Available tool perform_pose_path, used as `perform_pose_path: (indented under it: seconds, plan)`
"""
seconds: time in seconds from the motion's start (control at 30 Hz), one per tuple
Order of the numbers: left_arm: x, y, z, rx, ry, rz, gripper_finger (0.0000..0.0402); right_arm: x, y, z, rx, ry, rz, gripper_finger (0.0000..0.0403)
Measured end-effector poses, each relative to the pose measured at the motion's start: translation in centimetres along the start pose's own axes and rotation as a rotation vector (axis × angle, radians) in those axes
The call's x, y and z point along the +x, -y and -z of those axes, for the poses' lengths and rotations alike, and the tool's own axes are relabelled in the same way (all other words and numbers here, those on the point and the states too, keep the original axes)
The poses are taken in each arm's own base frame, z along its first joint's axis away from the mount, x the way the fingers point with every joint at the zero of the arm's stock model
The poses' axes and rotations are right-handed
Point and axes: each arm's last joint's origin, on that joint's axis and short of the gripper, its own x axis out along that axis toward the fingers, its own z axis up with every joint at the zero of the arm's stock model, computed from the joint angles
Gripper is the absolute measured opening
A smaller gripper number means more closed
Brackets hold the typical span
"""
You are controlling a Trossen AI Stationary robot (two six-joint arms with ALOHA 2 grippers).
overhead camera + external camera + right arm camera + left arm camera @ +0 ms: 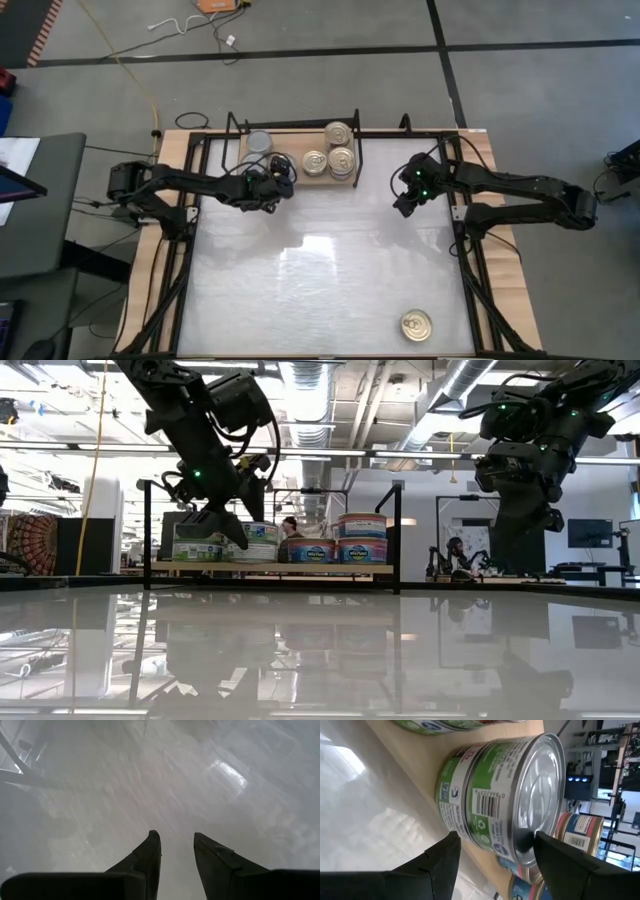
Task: Stack canned seafood by type on shelf
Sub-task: Stack the green tuna can on top of the green tuna can on the shelf, then stack the blue tuna can on top of the blue tuna can on the shelf
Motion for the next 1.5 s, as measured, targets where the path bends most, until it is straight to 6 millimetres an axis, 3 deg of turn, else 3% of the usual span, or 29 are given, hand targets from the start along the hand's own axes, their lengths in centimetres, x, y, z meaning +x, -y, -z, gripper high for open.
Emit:
perform_pose_path:
  seconds: [0.6, 0.9, 1.23, 1.5]
  plan:
    - [0.3, 0.1, -0.6, 0.071, 0.057, 0.006, 0.0240, 0.0, 0.0, 0.0, 0.024, -0.003, 0.001, 0.0141]
    - [-0.2, 0.4, 0.2, 0.111, 0.010, 0.055, 0.0240, 0.1, -0.4, 0.5, 0.001, -0.039, -0.001, 0.0141]
    - [-3.4, 0.5, 1.5, 0.217, -0.068, 0.144, 0.0240, 0.3, -1.0, 0.9, -0.035, -0.058, -0.017, 0.0141]
    - [-7.0, -0.9, 4.3, 0.544, -0.193, 0.268, 0.0240, 0.3, -1.4, 1.1, -0.052, -0.068, -0.026, 0.0141]
